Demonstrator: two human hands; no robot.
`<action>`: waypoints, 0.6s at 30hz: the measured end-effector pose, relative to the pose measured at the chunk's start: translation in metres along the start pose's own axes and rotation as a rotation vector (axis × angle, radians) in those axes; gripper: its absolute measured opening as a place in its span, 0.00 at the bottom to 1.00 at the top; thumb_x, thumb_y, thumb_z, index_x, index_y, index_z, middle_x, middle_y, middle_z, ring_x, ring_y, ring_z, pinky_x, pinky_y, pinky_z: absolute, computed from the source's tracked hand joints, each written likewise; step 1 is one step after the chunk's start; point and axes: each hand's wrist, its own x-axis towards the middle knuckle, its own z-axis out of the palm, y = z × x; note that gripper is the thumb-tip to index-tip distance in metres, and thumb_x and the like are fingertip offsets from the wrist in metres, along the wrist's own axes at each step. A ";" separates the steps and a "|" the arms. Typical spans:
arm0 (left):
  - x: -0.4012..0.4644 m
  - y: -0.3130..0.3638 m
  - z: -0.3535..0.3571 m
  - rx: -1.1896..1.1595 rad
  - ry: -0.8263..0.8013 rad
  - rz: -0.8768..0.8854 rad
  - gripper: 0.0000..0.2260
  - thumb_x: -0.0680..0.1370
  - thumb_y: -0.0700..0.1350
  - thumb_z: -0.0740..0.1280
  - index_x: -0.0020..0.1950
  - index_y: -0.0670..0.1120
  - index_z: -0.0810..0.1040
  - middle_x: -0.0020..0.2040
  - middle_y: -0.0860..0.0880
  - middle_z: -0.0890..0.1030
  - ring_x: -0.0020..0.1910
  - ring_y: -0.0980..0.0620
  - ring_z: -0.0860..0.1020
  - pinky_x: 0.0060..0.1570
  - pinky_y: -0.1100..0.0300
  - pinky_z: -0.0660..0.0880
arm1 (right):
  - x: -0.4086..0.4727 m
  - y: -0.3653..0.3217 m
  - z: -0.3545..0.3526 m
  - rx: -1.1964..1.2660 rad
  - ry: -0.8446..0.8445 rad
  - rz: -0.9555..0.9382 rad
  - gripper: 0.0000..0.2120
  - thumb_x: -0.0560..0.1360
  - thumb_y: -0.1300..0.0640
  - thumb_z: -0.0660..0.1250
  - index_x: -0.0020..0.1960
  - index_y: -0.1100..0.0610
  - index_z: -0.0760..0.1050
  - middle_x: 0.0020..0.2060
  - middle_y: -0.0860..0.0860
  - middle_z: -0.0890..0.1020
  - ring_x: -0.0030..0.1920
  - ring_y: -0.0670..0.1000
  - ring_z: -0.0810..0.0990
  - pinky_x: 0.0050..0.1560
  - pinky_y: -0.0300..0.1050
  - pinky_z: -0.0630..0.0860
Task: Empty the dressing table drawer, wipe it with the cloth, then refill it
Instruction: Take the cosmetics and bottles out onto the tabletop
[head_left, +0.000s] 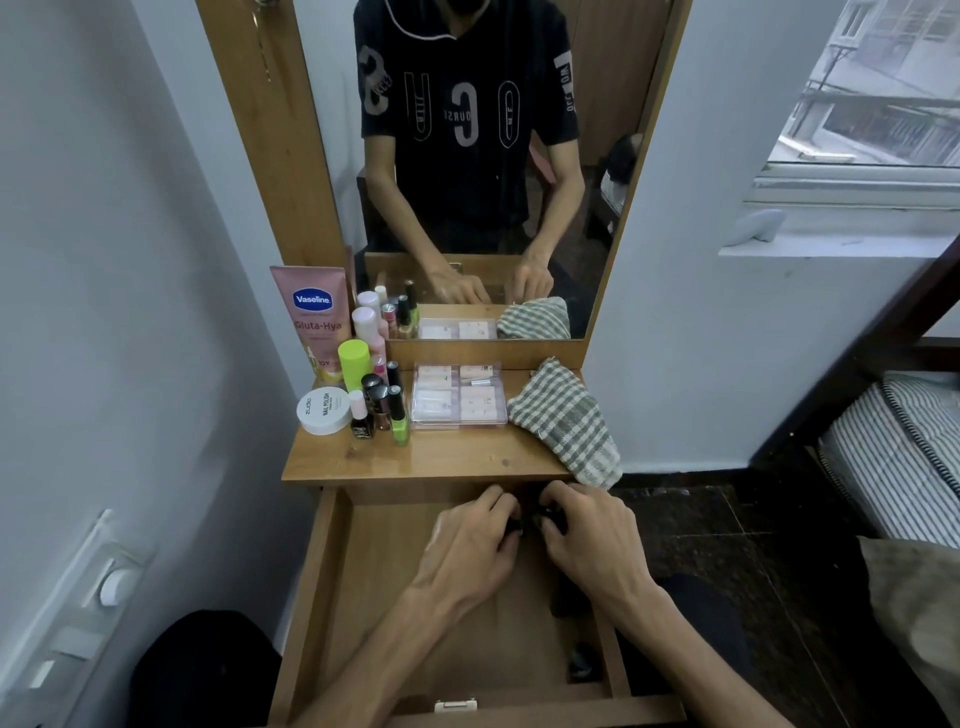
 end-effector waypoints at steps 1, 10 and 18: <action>-0.004 -0.001 -0.005 -0.009 0.009 0.003 0.07 0.77 0.49 0.67 0.54 0.51 0.77 0.52 0.55 0.78 0.43 0.52 0.80 0.39 0.55 0.77 | 0.001 -0.002 -0.001 0.027 -0.015 -0.006 0.07 0.71 0.54 0.73 0.49 0.49 0.81 0.41 0.44 0.84 0.42 0.51 0.83 0.39 0.45 0.73; -0.042 -0.032 -0.095 -0.111 0.142 -0.027 0.09 0.72 0.46 0.74 0.48 0.53 0.77 0.44 0.60 0.76 0.39 0.61 0.74 0.38 0.70 0.70 | 0.006 -0.058 -0.039 0.452 0.005 -0.070 0.07 0.69 0.56 0.77 0.46 0.49 0.85 0.34 0.41 0.83 0.36 0.42 0.82 0.37 0.31 0.76; -0.029 -0.079 -0.178 -0.099 0.271 -0.162 0.11 0.70 0.39 0.78 0.45 0.52 0.81 0.42 0.58 0.79 0.39 0.59 0.78 0.40 0.68 0.72 | 0.055 -0.134 -0.052 0.528 0.044 -0.237 0.09 0.73 0.57 0.78 0.53 0.55 0.87 0.44 0.46 0.87 0.38 0.42 0.83 0.40 0.35 0.81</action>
